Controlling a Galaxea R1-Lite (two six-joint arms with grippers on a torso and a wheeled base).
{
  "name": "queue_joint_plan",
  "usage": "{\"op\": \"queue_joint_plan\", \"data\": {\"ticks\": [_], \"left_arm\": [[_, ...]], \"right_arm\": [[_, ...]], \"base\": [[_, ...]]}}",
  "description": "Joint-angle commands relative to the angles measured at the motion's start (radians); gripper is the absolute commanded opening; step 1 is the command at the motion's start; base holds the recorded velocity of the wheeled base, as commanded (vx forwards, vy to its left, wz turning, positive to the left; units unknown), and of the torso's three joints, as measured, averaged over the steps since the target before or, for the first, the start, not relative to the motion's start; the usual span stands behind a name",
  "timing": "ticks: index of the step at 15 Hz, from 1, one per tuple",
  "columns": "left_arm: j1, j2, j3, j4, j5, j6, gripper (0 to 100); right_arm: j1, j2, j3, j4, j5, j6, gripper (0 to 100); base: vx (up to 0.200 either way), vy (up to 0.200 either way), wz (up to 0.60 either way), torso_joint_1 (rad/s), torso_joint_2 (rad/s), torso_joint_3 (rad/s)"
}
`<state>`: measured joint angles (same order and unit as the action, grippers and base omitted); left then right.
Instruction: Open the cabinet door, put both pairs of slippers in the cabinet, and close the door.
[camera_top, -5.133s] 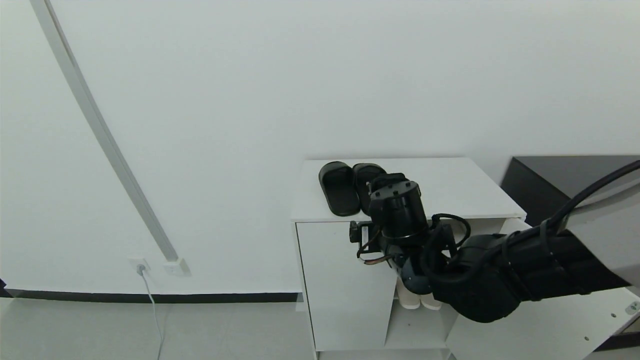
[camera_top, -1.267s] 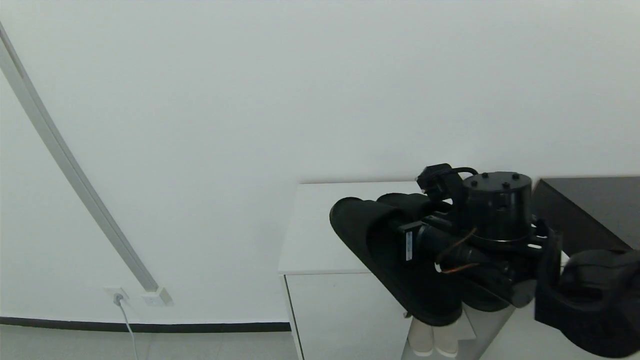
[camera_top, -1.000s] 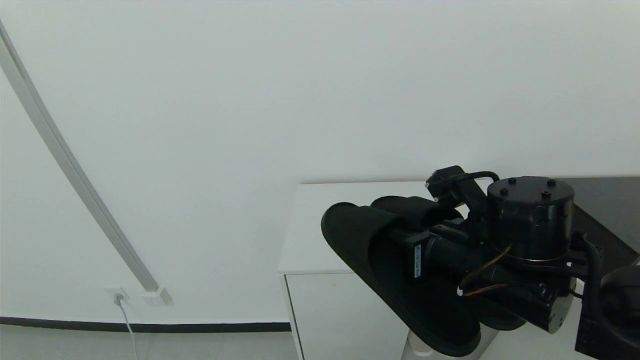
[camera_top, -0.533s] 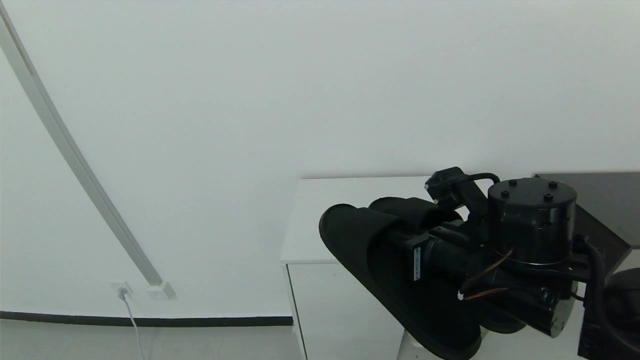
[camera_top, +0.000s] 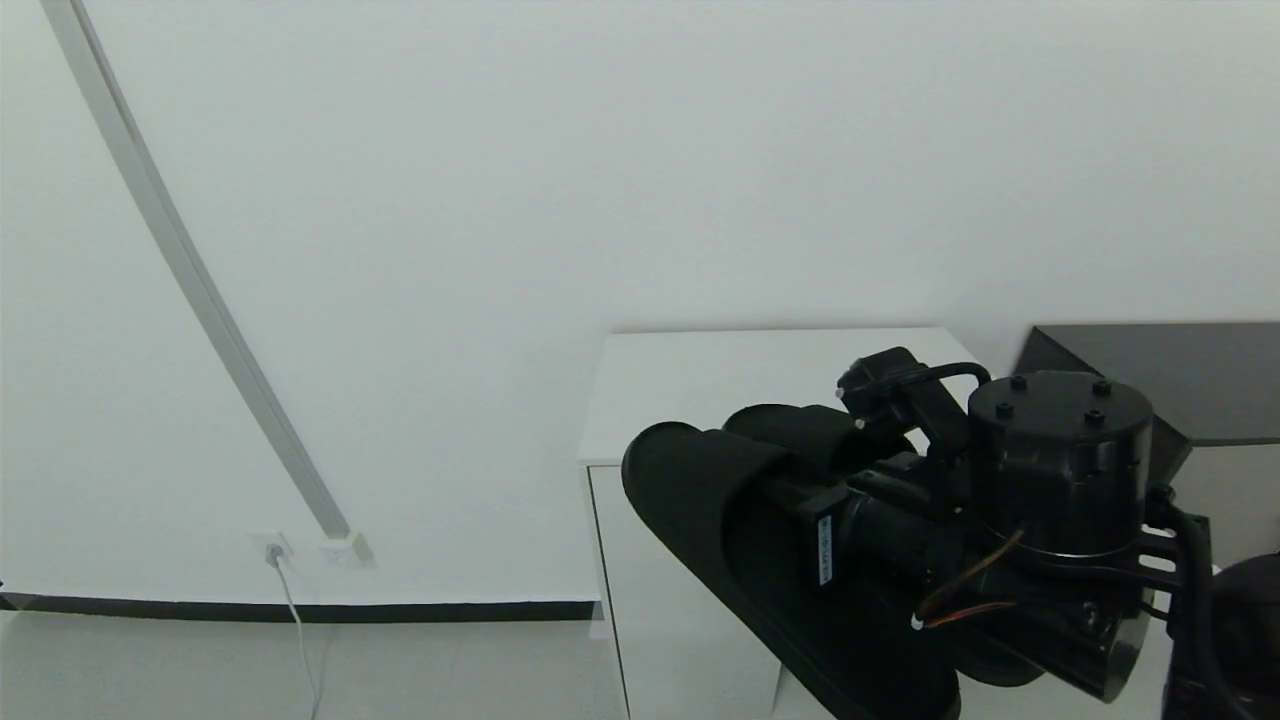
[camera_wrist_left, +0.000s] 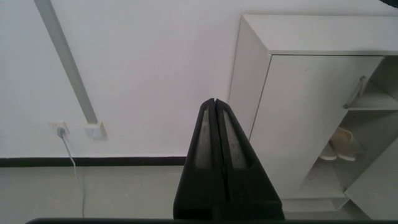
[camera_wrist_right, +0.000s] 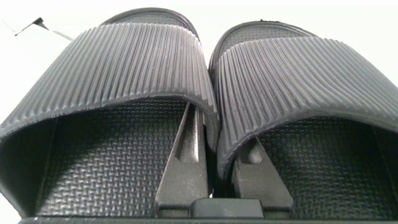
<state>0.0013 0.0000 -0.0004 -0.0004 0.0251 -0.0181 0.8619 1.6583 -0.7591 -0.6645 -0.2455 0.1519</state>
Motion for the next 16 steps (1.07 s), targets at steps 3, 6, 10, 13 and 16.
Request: {"op": "queue_joint_plan", "data": {"ticks": [3, 6, 10, 13, 16], "left_arm": [[0.000, 0.002, 0.000, 0.000, 0.001, 0.000, 0], [0.000, 0.002, 0.000, 0.000, 0.001, 0.000, 0], [0.000, 0.002, 0.000, 0.000, 0.001, 0.001, 0], [0.000, 0.002, -0.001, 0.000, 0.001, 0.001, 0], [0.000, 0.002, 0.000, 0.000, 0.001, 0.001, 0]], "right_arm": [[0.009, 0.014, 0.000, 0.000, -0.001, 0.000, 0], [0.012, 0.014, 0.001, 0.000, -0.001, 0.000, 0], [0.016, 0.028, 0.001, 0.000, -0.005, 0.000, 0], [0.016, 0.034, 0.003, 0.000, -0.005, 0.000, 0], [0.016, 0.035, 0.003, 0.000, -0.005, 0.000, 0]], "base": [[0.000, 0.000, 0.00, 0.000, 0.00, 0.000], [0.000, 0.000, 0.00, 0.000, 0.00, 0.000], [0.000, -0.050, 0.00, 0.001, 0.00, 0.001], [0.000, -0.200, 0.00, 0.001, 0.00, 0.001], [0.000, -0.200, 0.00, 0.002, 0.00, 0.002]]}}
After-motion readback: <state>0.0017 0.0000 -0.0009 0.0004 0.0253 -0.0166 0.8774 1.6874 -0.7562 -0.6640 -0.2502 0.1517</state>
